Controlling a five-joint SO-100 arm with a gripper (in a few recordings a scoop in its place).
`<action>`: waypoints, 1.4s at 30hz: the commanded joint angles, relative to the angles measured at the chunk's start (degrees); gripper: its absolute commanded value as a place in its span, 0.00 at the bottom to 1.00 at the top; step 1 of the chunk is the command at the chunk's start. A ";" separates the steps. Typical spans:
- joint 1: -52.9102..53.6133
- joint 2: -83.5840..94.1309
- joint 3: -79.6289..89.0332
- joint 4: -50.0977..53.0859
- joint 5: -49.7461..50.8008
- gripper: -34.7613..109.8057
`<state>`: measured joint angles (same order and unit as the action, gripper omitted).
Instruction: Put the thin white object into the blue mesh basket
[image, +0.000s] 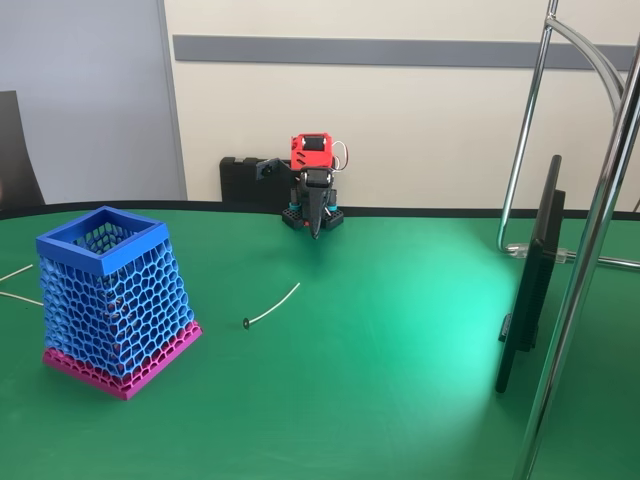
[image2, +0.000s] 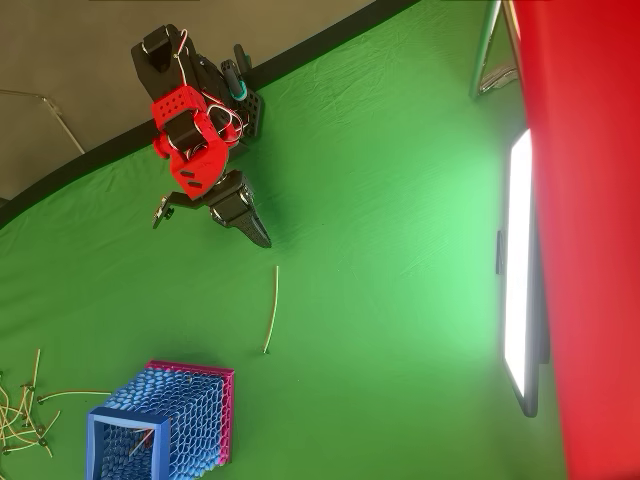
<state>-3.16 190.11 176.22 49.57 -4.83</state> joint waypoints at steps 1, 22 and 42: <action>-0.35 0.44 0.44 0.09 -0.26 0.25; 0.62 -13.97 -15.21 3.78 -2.55 0.24; 8.17 -50.01 -37.00 -15.47 -17.58 0.25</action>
<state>4.13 142.73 142.38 37.35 -20.30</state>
